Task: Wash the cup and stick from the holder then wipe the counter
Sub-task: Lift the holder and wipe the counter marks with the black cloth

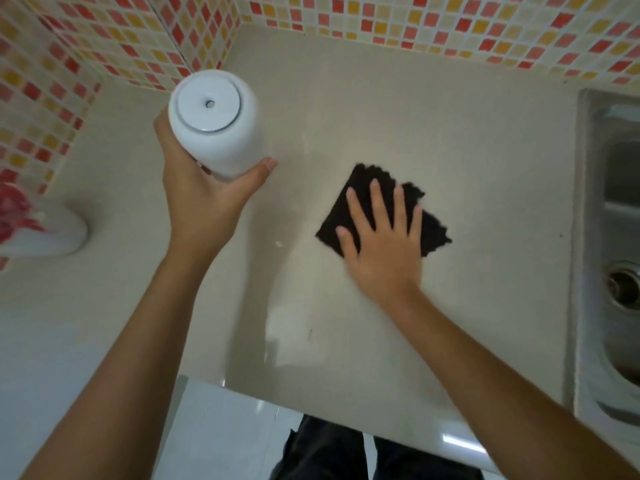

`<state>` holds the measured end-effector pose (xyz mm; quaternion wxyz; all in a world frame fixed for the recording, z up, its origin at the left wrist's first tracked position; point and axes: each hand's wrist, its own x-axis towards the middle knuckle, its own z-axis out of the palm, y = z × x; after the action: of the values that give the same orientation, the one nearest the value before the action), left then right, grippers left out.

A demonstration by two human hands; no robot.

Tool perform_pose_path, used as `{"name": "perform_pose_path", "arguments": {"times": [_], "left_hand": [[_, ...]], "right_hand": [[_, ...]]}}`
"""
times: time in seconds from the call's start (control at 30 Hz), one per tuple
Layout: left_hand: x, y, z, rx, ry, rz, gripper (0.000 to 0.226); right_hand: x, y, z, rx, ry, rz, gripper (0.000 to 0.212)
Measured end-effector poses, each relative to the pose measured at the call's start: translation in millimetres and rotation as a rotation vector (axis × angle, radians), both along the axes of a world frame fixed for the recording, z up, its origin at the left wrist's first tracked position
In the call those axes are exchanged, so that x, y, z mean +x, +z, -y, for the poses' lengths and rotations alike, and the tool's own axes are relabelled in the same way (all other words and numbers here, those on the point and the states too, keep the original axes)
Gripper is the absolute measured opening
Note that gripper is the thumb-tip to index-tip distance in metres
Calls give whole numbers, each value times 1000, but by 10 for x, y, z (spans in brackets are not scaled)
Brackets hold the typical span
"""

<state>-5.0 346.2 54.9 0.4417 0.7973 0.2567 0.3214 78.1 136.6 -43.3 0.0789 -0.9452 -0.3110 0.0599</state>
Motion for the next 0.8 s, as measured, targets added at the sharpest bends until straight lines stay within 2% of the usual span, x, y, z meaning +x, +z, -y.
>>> {"name": "perform_pose_path", "arguments": {"times": [0.1, 0.2, 0.27, 0.33, 0.43, 0.5, 0.6, 0.7, 0.8], "left_hand": [[43, 41, 28, 0, -30, 4, 93], [97, 38, 70, -34, -22, -9, 94], [137, 23, 74, -51, -8, -14, 94], [182, 25, 49, -57, -3, -2, 92], [179, 32, 32, -74, 25, 20, 90], [111, 8, 17, -88, 53, 20, 90], [-19, -51, -15, -90, 57, -7, 93], [-33, -82, -39, -82, 19, -19, 94], [115, -66, 16, -90, 8, -15, 95]], "right_hand": [[-1094, 79, 241, -54, 117, -84, 62], [-1418, 86, 434, -69, 282, -110, 62], [-1174, 86, 422, -40, 381, -123, 60], [-683, 76, 275, 1, 357, -74, 58], [416, -42, -116, 9, 76, 56, 58], [1191, -47, -412, -8, -94, 9, 61], [1992, 6, -860, -72, -236, -134, 64], [2007, 20, -988, -81, -220, -108, 62], [1229, -40, -698, 15, -33, -26, 59]]}}
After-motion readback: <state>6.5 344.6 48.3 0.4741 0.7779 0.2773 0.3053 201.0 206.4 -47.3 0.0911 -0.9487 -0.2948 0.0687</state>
